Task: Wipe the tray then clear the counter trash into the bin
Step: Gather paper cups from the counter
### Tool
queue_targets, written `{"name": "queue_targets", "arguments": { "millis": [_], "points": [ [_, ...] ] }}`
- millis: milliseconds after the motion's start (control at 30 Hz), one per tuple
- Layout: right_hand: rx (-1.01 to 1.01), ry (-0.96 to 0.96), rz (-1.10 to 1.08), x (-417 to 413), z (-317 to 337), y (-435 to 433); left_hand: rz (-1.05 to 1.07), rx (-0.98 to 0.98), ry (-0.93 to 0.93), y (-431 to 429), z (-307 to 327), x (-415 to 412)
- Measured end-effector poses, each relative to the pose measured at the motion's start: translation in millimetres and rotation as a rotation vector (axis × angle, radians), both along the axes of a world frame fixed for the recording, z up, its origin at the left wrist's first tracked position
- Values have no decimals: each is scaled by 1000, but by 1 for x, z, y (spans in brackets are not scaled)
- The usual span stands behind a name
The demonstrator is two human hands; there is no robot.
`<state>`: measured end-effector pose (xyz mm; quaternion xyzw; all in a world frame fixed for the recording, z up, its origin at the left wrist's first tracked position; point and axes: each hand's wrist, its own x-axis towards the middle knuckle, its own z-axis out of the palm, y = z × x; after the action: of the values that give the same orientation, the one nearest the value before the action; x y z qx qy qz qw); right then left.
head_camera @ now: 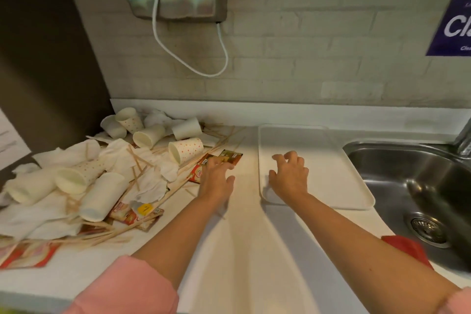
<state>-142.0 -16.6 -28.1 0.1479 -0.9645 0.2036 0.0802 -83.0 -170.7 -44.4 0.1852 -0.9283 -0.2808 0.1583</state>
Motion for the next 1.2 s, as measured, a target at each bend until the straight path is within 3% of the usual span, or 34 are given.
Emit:
{"name": "queue_targets", "arguments": {
  "millis": [400,700,1200],
  "points": [
    [19,-139,344,69,2,-143,137,-60,-35,-136,16,100],
    [-129,-340,483,118,15,-254,359,-119,12,-247,39,158],
    [-78,-478,239,141,6,-332,426,-188,-262,-299,13,134]
  ]
}}
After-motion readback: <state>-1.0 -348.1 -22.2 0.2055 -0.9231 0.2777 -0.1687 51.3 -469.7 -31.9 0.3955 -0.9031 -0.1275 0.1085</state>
